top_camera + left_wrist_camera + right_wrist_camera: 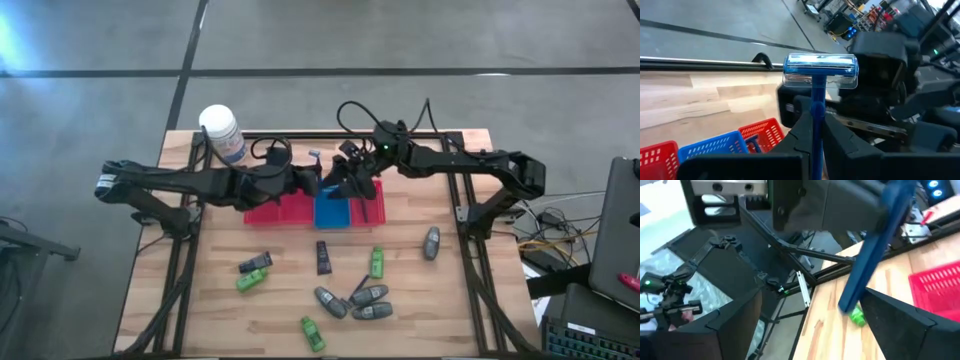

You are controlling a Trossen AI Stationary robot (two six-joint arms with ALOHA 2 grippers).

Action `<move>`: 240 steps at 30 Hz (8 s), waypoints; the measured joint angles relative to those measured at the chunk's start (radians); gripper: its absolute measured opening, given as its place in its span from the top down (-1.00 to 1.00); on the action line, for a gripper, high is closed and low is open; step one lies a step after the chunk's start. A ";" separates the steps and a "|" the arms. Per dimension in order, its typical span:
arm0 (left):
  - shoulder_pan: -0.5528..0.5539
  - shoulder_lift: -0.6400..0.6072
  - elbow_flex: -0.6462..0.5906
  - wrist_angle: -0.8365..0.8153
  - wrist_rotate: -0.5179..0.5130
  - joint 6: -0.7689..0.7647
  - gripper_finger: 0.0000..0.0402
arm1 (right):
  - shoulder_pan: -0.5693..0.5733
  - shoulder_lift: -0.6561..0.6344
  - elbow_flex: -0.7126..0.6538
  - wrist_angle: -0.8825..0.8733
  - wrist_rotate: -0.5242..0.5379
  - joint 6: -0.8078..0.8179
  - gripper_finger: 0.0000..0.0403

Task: Pick & Place Travel size toiletries
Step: Put the blue razor into the right red bin, then put the blue shave cream into the blue bin

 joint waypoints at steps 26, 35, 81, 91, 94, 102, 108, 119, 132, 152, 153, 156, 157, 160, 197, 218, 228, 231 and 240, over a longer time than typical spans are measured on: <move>-0.028 0.000 0.005 -0.003 0.005 -0.004 0.87 | -0.022 0.073 0.067 -0.005 -0.018 -0.032 0.42; -0.032 0.000 0.002 -0.025 0.005 -0.010 0.72 | -0.026 0.069 0.067 -0.071 0.033 -0.068 0.87; 0.380 -0.246 -0.341 -0.277 0.480 0.493 -0.16 | 0.020 -0.129 -0.344 -0.746 0.651 0.562 0.77; 0.404 -0.320 -0.435 -0.268 0.547 0.514 -0.16 | 0.020 -0.083 -0.329 -0.744 0.544 0.537 0.72; 0.411 -0.330 -0.445 -0.266 0.549 0.514 -0.16 | 0.021 -0.051 -0.329 -0.747 0.514 0.535 0.65; 0.417 -0.347 -0.450 -0.272 0.603 0.508 -0.16 | 0.026 -0.087 -0.329 -0.747 0.524 0.520 0.40; 0.417 -0.369 -0.451 -0.418 0.648 0.539 -0.16 | 0.027 -0.190 -0.329 -0.748 0.564 0.469 0.14; 0.167 -0.352 -0.483 -0.860 0.779 0.458 -0.16 | 0.023 -0.325 -0.329 -0.745 0.633 0.314 -0.25; -0.518 -0.285 -0.648 -0.523 0.450 -0.006 -0.16 | 0.024 -0.336 -0.329 -0.741 0.633 0.125 -0.75; -0.542 -0.002 -0.718 -0.301 0.490 0.118 -0.13 | 0.024 -0.335 -0.329 -0.743 0.630 0.087 -0.83; -0.542 0.002 -0.719 -0.294 0.489 0.119 -0.11 | 0.023 -0.334 -0.329 -0.743 0.630 0.087 -0.83; -0.541 0.005 -0.719 -0.279 0.489 0.120 0.01 | 0.023 -0.334 -0.329 -0.743 0.630 0.088 -0.83; -0.542 0.004 -0.719 -0.274 0.489 0.121 0.07 | 0.022 -0.334 -0.329 -0.743 0.630 0.089 -0.83; -0.541 -0.001 -0.719 -0.265 0.489 0.125 0.26 | 0.018 -0.334 -0.329 -0.743 0.629 0.090 -0.83; 0.089 -0.071 -0.433 -0.063 0.396 0.906 0.36 | -0.031 -0.070 -0.243 -0.134 0.205 0.482 -0.83; 0.131 0.084 -0.276 -0.042 0.441 1.005 0.36 | -0.027 0.081 -0.044 -0.375 0.149 0.296 -0.45; 0.142 0.085 -0.276 -0.049 0.440 1.003 0.36 | -0.027 0.136 0.034 -0.383 0.138 0.280 -0.05; 0.147 0.085 -0.276 -0.050 0.444 1.001 0.36 | -0.027 0.145 0.037 -0.394 0.131 0.275 0.11; 0.155 0.086 -0.276 -0.046 0.444 0.991 0.36 | -0.028 0.147 0.017 -0.397 0.134 0.266 0.36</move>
